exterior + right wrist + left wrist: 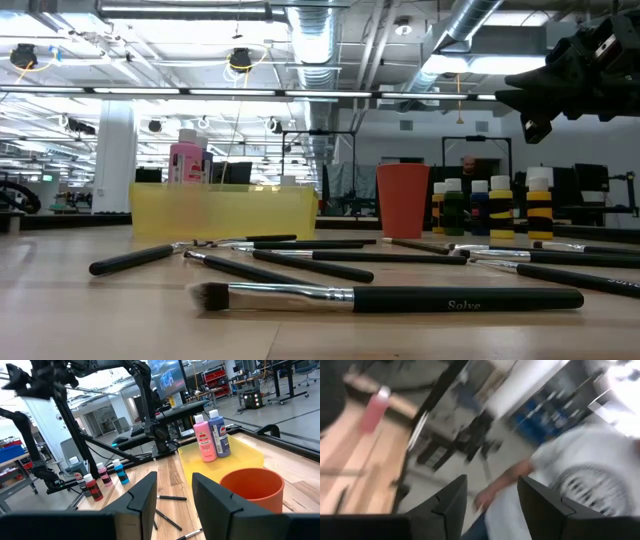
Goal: Pick & Place Paint Supplies
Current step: Put the black paint bottle into the yellow bin
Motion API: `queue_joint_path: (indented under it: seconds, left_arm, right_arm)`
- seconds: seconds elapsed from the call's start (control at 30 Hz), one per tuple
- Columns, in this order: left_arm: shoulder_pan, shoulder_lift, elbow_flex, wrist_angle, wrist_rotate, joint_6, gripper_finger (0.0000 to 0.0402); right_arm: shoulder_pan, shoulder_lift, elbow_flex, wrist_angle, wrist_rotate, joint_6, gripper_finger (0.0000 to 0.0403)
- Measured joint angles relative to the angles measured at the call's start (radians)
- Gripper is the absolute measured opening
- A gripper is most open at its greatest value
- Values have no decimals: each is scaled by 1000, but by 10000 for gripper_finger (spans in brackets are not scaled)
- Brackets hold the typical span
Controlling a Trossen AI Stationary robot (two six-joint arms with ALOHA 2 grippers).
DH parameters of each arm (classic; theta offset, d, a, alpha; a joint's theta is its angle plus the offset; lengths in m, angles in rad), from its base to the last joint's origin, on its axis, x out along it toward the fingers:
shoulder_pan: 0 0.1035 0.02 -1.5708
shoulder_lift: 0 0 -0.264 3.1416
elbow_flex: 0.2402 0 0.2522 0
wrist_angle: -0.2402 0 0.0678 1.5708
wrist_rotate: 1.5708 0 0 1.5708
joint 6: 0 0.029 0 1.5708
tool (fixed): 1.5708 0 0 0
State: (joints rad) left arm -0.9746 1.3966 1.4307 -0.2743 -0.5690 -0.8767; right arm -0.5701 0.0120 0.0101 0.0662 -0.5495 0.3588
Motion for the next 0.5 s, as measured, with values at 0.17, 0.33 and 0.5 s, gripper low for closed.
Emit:
queue_joint_path:
  seconds: [0.17, 0.33, 0.5]
  left_arm:
    - [-26, 48, 0, -195, 107, -155, 156]
    - [-29, 86, 0, -279, 238, -225, 156]
    - [-29, 119, 0, -360, 355, -229, 156]
  right_arm:
    - [0, 0, 0, 0, 0, 0, 120]
    - [0, 0, 0, 0, 0, 0, 120]
    - [0, 0, 0, 0, 0, 0, 120]
